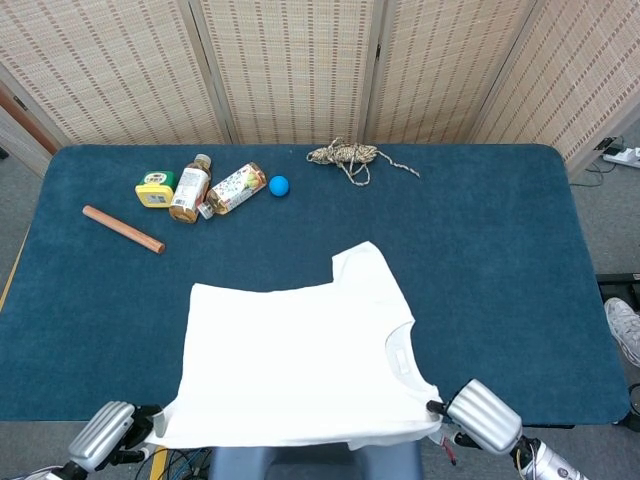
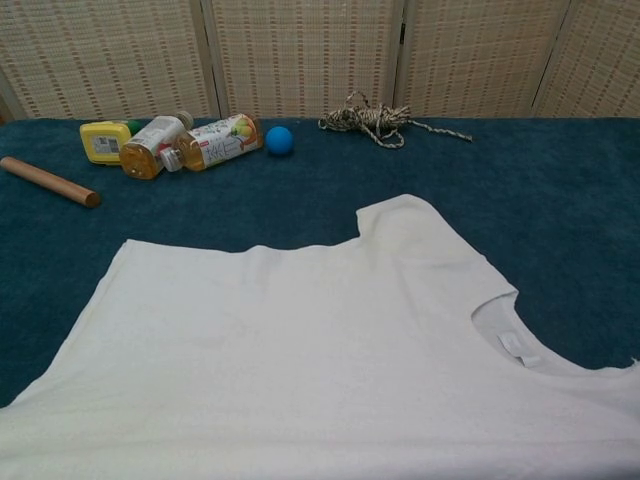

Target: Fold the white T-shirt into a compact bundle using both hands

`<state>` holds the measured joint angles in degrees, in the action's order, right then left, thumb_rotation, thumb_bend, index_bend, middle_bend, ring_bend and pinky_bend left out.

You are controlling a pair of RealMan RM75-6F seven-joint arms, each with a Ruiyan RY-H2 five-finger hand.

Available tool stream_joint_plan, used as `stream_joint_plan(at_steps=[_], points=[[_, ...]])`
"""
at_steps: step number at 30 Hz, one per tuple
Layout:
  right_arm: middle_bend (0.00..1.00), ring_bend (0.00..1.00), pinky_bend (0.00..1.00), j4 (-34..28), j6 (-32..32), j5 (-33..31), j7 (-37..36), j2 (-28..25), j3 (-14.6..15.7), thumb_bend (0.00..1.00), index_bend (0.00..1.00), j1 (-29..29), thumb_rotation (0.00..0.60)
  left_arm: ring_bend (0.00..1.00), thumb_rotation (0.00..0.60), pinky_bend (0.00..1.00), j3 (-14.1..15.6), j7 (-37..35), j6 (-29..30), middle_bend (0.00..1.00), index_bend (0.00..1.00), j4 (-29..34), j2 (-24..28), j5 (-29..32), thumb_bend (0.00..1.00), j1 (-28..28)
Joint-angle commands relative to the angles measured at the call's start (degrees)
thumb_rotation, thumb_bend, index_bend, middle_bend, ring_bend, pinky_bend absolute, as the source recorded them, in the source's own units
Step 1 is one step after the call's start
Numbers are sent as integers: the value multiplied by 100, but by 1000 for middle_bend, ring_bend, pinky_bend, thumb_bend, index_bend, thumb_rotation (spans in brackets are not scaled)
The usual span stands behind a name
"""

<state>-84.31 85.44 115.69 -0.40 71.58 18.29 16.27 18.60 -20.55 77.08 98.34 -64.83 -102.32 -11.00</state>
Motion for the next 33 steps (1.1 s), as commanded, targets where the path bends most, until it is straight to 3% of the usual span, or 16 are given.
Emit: stream_joint_plan(at_steps=[1,10,22,33], points=[[998,978,1000,-13,52,124,-29,-15,64,571,796,-50,600,875,600,947,123,-135,-19,962,689,29,103,-125,548,12],[1000,986,1000,42,20,279,-122,21,195,601,805,-186,600,875,600,947,200,-117,-1,961,689,159,224,-244,548,73],[1000,986,1000,-90,-322,-82,16,136,-196,602,805,-115,600,875,600,947,-617,-80,-871,961,687,-38,100,424,548,-657],[1000,986,1000,-145,-679,-607,295,396,-638,601,805,-62,600,875,600,947,-1169,-148,-1663,961,681,-341,-129,939,548,-1293]])
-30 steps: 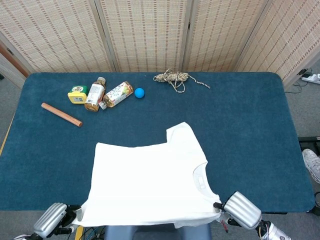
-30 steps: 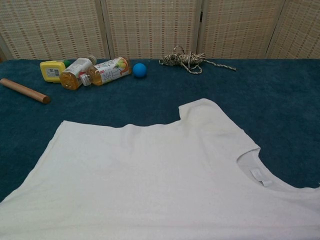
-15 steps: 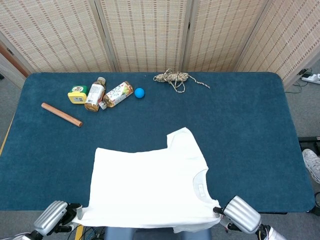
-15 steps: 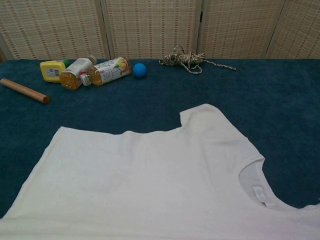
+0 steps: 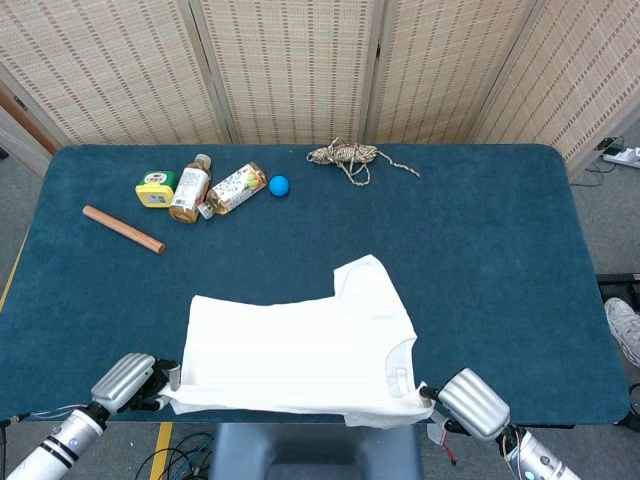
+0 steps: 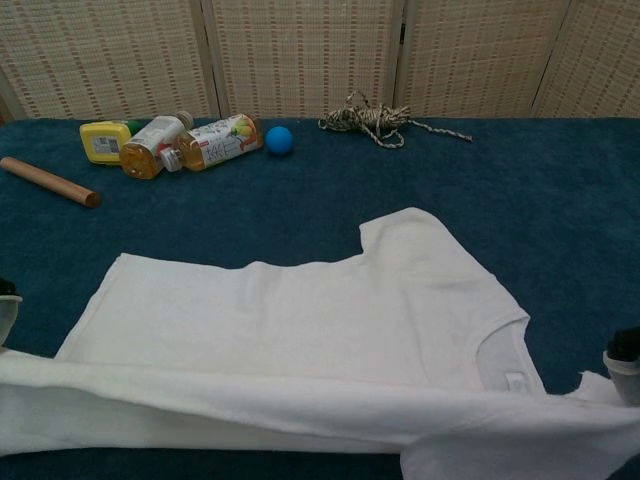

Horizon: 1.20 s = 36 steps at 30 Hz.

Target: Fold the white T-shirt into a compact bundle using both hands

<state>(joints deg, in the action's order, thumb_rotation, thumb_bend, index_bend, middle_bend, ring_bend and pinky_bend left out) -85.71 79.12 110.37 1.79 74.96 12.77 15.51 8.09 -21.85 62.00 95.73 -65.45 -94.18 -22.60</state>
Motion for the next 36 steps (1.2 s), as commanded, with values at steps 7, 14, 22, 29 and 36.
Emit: stream_joint_plan(at_steps=[7,14,22,29,36], points=[[1000,986,1000,-79,-188,-363,398,199,-336,602,805,21,600,875,600,947,-475,-45,-595,961,681,-374,-309,552,548,-481],[1000,986,1000,-222,-352,-618,705,248,-492,602,805,28,600,875,600,947,-676,22,-1081,961,678,-660,-536,862,548,-807],[1000,985,1000,-313,-445,-895,966,376,-705,602,805,39,600,875,600,947,-906,145,-1618,961,671,-1089,-827,1236,548,-1180],[1000,986,1000,-345,-527,-1097,1219,561,-899,602,805,87,600,875,600,947,-1056,255,-1964,961,670,-1443,-1063,1548,548,-1420],[1000,986,1000,-43,-653,-1137,1143,702,-1068,602,807,285,600,875,600,947,-1128,331,-2154,961,665,-1684,-1213,1820,548,-1514]])
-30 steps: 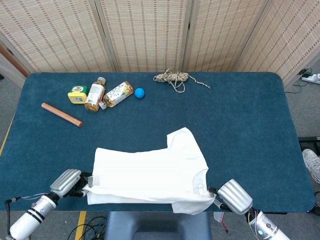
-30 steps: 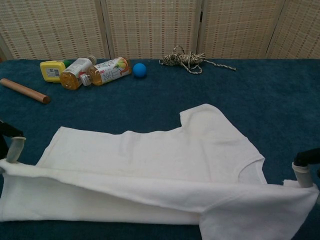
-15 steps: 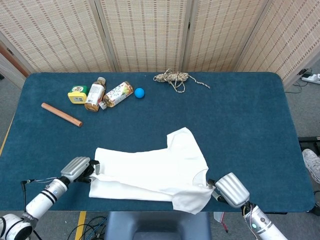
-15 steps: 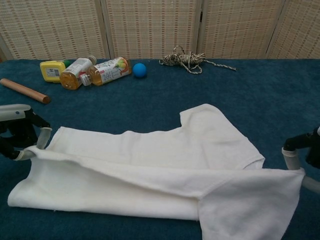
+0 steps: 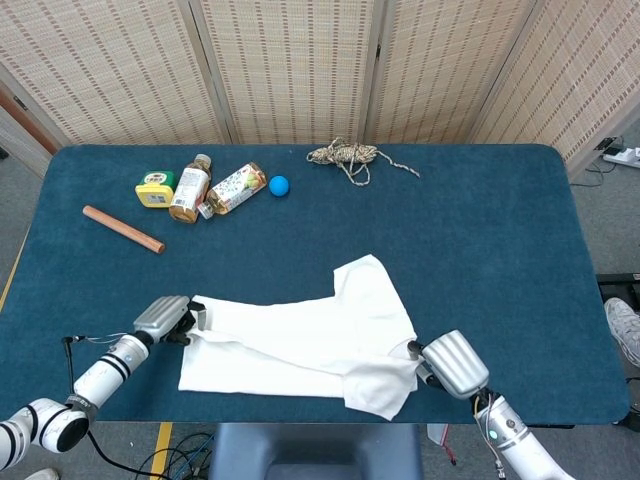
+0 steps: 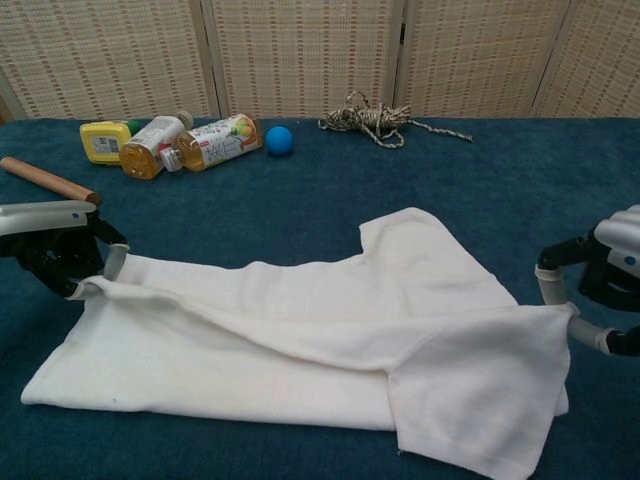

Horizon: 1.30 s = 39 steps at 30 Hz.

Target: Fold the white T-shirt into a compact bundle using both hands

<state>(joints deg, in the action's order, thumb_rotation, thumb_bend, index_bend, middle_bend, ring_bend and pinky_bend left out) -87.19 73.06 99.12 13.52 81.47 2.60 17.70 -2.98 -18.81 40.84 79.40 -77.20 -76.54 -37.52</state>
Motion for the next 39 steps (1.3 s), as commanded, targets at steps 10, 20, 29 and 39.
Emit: stream_joint_plan(at_steps=[10,20,29,39], points=[[1000,986,1000,643,-287,-226,-100,363,-256,602,808,318,600,875,600,947,-65,141,-134,960,663,-226,-146,309,548,-45],[1000,986,1000,1139,-470,-402,-219,685,-324,602,808,505,600,875,600,947,-132,235,-244,960,659,-411,-256,498,548,-100],[1000,986,1000,1483,-557,-581,-310,884,-368,602,808,594,600,875,600,947,-179,249,-325,960,658,-543,-331,613,548,-124],[1000,986,1000,1658,-477,-661,-438,993,-471,602,808,700,600,875,600,947,-224,276,-333,960,657,-547,-311,640,548,-138]])
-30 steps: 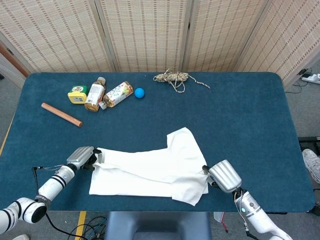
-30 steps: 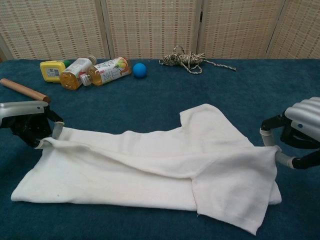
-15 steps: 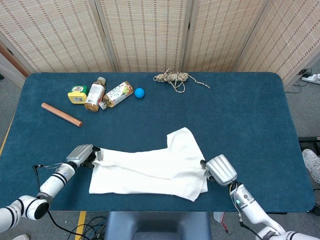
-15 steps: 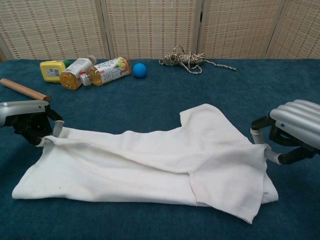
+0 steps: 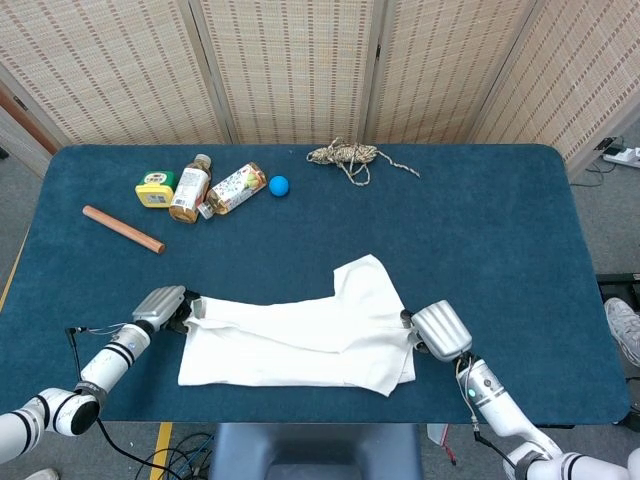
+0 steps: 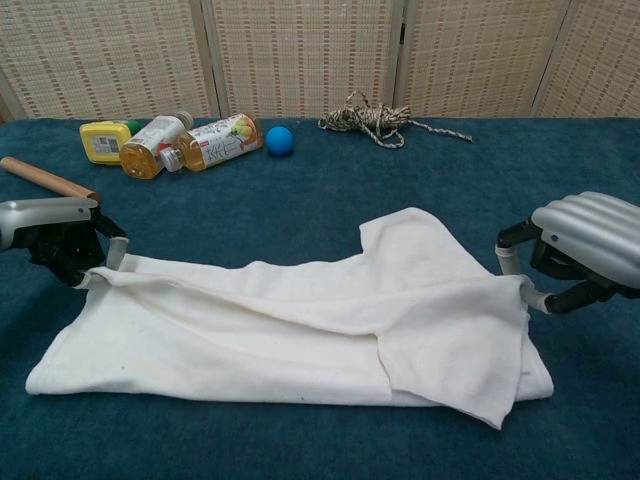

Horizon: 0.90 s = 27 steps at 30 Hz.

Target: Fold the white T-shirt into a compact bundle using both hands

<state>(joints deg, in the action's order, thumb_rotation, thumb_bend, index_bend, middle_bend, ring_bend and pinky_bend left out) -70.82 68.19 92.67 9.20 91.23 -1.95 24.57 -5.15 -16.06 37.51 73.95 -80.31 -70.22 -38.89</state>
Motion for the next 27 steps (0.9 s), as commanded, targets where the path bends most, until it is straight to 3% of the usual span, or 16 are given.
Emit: stream_joint_plan(at_steps=[1,27], points=[[1000,986,1000,51,8,-39,-11,33,-27,602,808,22,600,875,600,947,-13,6,-6,960,657,-5,-1,16,548,-6],[1000,986,1000,636,-185,-349,-179,381,-48,602,808,196,600,875,600,947,-99,72,-138,960,642,-314,-169,210,544,-57]])
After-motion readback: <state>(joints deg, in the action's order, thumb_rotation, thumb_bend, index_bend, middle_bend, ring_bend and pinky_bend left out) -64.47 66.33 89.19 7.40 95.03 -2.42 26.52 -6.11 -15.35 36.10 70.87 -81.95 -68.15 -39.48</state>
